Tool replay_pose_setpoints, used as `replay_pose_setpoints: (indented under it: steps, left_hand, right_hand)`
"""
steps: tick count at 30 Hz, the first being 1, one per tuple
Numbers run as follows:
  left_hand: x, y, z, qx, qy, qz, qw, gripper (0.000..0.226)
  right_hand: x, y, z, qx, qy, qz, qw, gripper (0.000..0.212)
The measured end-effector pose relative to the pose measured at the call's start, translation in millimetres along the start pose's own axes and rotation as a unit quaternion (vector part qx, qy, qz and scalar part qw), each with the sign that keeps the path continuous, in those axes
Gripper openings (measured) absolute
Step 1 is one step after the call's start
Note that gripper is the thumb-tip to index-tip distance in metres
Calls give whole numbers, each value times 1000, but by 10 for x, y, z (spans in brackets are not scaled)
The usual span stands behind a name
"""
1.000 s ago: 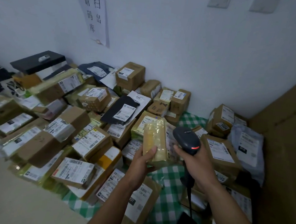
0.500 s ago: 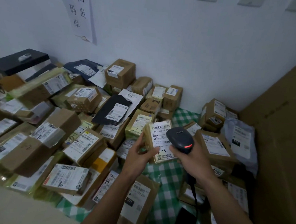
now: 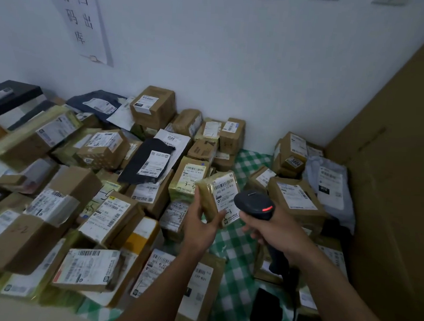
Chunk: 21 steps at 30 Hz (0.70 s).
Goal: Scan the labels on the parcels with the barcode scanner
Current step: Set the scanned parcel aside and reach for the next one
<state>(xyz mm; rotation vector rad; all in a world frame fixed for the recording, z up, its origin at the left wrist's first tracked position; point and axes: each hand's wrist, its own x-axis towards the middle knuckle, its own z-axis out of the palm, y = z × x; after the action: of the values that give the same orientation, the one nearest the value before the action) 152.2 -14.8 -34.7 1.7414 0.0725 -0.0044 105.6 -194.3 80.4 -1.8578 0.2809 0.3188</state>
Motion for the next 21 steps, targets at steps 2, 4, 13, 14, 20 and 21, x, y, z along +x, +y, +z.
replay_pose_setpoints:
  steps: [2,4,13,14,20,21]
  left_hand:
    - [15,-5,21,4,-3,4,1000,108]
    - [23,-24,31,11,-3,8,1000,108]
    - [52,-163,26,34,8,15,999,111]
    - [50,-160,23,35,9,15,999,110]
    - [52,-166,9,33,4,18,999,106]
    - [46,-156,10,33,5,15,999,105]
  right_hand:
    - [-1,-6,-8,-3,0,2,1000,38]
    - [-2,-11,-29,-5,0,-2,1000,37]
    - [-35,-5,-32,-11,-14,2,1000,35]
    - [-34,-6,-28,-13,-14,4,1000,35]
    - [-14,12,-25,-13,-19,7,1000,38]
    - [-13,10,-27,-11,-20,6,1000,38]
